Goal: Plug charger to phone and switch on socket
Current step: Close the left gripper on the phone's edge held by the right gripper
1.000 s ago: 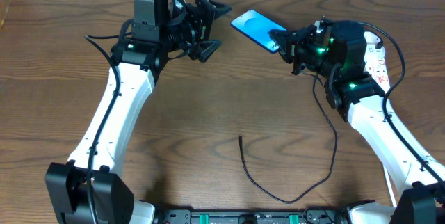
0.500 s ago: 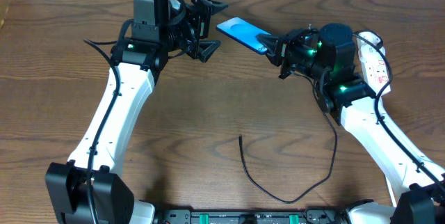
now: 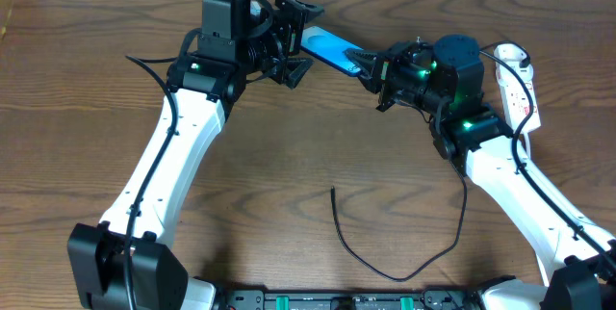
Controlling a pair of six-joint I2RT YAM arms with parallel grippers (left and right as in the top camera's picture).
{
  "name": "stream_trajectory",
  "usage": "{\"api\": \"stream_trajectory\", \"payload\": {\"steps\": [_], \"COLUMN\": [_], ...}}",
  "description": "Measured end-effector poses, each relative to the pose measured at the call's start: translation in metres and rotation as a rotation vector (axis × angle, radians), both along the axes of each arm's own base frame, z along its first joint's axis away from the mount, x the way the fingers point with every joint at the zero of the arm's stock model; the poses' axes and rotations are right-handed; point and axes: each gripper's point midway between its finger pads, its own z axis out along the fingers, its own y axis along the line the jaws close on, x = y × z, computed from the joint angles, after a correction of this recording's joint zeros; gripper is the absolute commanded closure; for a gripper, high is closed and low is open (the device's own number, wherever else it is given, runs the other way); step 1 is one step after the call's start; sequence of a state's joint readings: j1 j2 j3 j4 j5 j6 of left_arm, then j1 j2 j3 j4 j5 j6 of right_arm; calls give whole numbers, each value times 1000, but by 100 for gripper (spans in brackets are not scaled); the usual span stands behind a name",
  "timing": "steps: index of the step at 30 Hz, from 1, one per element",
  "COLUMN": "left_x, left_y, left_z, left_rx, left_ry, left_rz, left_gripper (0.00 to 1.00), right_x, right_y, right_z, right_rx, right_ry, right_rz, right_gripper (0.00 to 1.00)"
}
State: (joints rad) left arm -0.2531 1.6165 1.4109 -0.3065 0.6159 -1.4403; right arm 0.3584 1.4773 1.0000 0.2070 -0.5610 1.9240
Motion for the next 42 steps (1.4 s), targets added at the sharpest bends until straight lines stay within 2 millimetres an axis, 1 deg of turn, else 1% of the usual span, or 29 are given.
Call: {"api": "stream_trajectory", "payload": {"steps": [11,14,19,25,29,32,34,38,42], "left_x": [5,5,5,5,5,5,5,5,5], "left_y": [5,6,5,5,5,5,5,5,5], "left_z": [-2,-2,-2,-2,-2,-2,-2,-2,-2], "left_rx": [-7,-19,-27,-33,-36,-38,-39,-38,-38], "left_ry": [31,45,54,62,66,67,69,67,67], "left_rz": [61,73,79,84,86,87,88,87,87], "left_gripper": [7,7,8,9,18,20,25,27,36], "right_x": [-1,-2,-2,-2,-2,-2,-2,-4,-6], "right_y": [3,8,14,14,14,14,14,16,19], "right_z": [2,7,23,24,24,24,24,24,24], "right_rx": [53,69,102,103,103,103,103,103,103], "right_ry": [59,46,-16,-18,-18,-18,-18,-18,-17], "right_rz": [-16,-11,2,2,2,2,2,9,16], "right_gripper": [99,99,99,99,99,99,99,99,99]}}
